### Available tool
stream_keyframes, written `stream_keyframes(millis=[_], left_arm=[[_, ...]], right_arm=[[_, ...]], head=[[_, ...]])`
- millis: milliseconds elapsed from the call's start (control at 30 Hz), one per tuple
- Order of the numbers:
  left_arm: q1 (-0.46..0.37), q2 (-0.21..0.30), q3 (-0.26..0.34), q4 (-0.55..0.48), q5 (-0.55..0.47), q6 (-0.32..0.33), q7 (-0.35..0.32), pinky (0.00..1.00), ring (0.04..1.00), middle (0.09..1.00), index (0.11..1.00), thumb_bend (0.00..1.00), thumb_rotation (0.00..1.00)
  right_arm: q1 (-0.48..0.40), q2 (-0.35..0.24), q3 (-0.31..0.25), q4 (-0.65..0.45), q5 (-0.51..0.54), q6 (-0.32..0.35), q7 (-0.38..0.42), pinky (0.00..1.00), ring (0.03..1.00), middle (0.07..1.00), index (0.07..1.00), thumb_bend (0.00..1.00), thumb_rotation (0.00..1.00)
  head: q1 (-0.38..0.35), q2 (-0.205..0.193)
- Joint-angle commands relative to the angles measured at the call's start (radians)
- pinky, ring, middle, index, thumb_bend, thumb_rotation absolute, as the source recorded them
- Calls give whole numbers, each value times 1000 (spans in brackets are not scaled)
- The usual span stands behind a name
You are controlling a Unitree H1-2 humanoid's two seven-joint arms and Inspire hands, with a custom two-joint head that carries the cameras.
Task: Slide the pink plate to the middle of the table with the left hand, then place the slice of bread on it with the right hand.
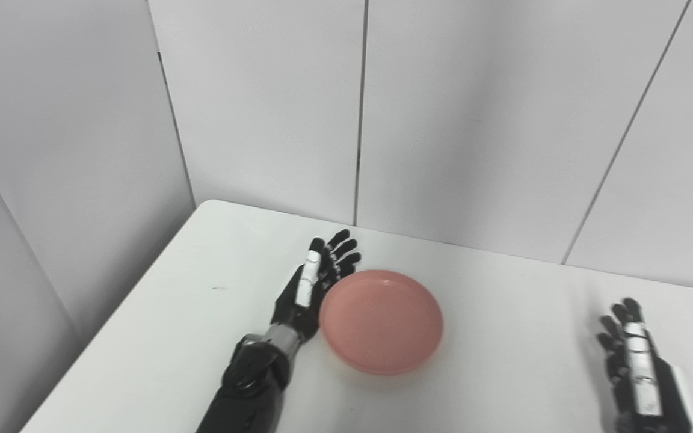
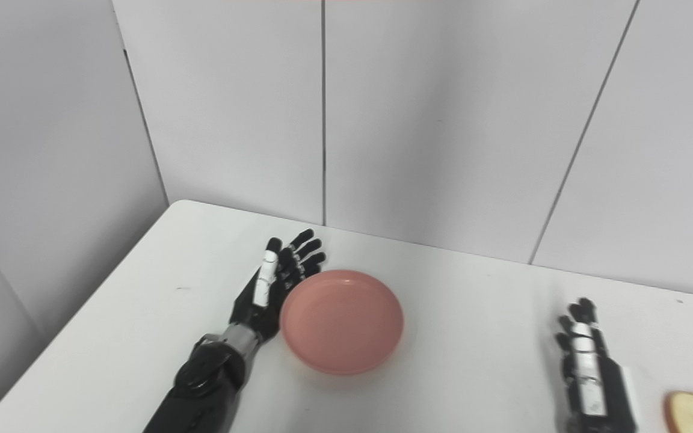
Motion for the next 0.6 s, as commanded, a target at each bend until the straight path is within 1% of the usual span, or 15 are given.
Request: stream_keyframes(millis=[0,33,67,100,133,167,200,300,333,367,433,533,567], left_arm=[[32,-24,-17,-29,3,18,-4,955,923,939,920,812,1000],[38,-29,-21,-39,7,18,0,956,930,946,927,810,1000],[48,-37,-26,-50,13,15,6,957,930,947,927,809,1000],[54,-42,-29,-58,16,13,11,959,935,954,929,810,1000],[61,-49,-31,-64,18,11,16,954,934,956,926,810,1000],[66,-53,-32,-67,18,10,20,949,932,956,924,810,1000],[75,-61,-33,-80,22,13,28,943,929,955,922,808,1000],[97,-74,-36,-121,23,25,39,928,921,951,912,801,1000],[106,-80,-36,-140,18,27,37,928,924,950,910,795,1000],[112,-84,-37,-154,14,29,36,929,923,946,908,786,1000],[122,-92,-35,-173,6,24,35,926,921,941,905,778,1000],[137,-111,-30,-197,-5,9,35,923,924,935,893,761,992],[143,-117,-32,-209,-5,8,37,924,924,935,892,761,991]], right_arm=[[-26,5,5,-15,2,-73,14,1000,956,967,968,586,772],[-27,10,6,-14,2,-74,13,1000,950,961,962,601,757],[-27,16,10,-23,-3,-70,7,1000,950,960,961,603,755],[-27,20,12,-29,-8,-67,3,1000,944,958,956,584,763],[-26,24,17,-40,-15,-61,-2,999,944,960,959,576,770],[-26,27,20,-47,-19,-57,-5,999,944,962,961,572,774],[-26,34,24,-57,-31,-48,-15,997,945,963,962,578,776],[-25,51,34,-80,-50,-27,-37,991,947,964,963,602,771],[-27,59,38,-88,-54,-16,-45,994,950,966,964,608,768],[-28,65,40,-93,-56,-9,-52,991,945,960,958,618,760],[-30,74,47,-105,-63,5,-64,992,945,957,955,621,758],[-34,82,58,-117,-77,18,-77,990,949,954,956,604,787],[-35,84,60,-122,-77,24,-80,989,949,954,956,604,788]], head=[[-27,8],[-31,10],[-55,23],[-55,23],[-86,39],[-86,39],[-122,53],[-153,65],[-173,75],[-173,75],[-191,90],[-210,105],[-219,119]])
